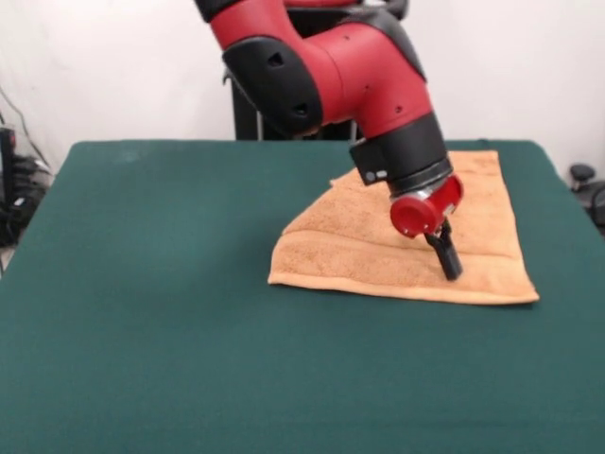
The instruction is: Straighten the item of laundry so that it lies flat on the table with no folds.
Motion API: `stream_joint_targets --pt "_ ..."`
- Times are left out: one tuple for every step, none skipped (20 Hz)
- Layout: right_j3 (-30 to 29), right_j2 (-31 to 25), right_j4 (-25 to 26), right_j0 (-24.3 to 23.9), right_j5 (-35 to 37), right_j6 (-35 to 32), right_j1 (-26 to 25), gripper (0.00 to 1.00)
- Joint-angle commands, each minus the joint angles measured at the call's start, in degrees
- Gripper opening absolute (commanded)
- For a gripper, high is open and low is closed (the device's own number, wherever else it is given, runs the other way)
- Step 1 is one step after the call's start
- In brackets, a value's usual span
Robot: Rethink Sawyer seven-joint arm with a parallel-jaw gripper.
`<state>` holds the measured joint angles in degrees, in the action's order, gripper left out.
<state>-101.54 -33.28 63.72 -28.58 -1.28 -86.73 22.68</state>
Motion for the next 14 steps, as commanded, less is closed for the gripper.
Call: stream_joint_targets --pt "5.0 -8.1 1.3 -0.1 5.1 1.0 -3.6 0.0" --pt "5.3 -8.3 0.4 -0.2 6.9 2.0 -3.8 0.0" --pt "5.6 -8.5 -0.5 -0.2 8.7 3.1 -3.9 0.0" --pt "5.8 -8.2 -2.8 0.1 12.6 5.1 -3.7 0.0" --pt "5.8 -7.9 -3.9 0.4 14.6 5.8 -3.4 0.0" --pt "5.7 -7.8 -5.8 0.7 18.0 7.0 -2.6 0.0" --pt "5.7 -7.3 -6.7 1.2 19.7 7.4 -2.2 0.0" --pt "6.1 -6.8 -7.7 2.0 21.6 7.6 -1.7 0.0" --pt "6.4 -6.5 -8.2 2.5 22.6 7.7 -1.5 0.0" --pt "6.8 -6.3 -8.8 3.0 23.6 8.0 -1.4 0.0" --pt "7.1 -6.2 -9.0 3.3 24.0 8.2 -1.5 0.0" --pt "7.6 -6.0 -9.4 3.9 24.8 8.5 -1.6 0.0" --pt "8.0 -5.8 -9.4 4.2 25.0 8.5 -1.7 0.0" --pt "11.4 -4.6 -9.3 7.6 26.2 7.3 -3.7 0.0"
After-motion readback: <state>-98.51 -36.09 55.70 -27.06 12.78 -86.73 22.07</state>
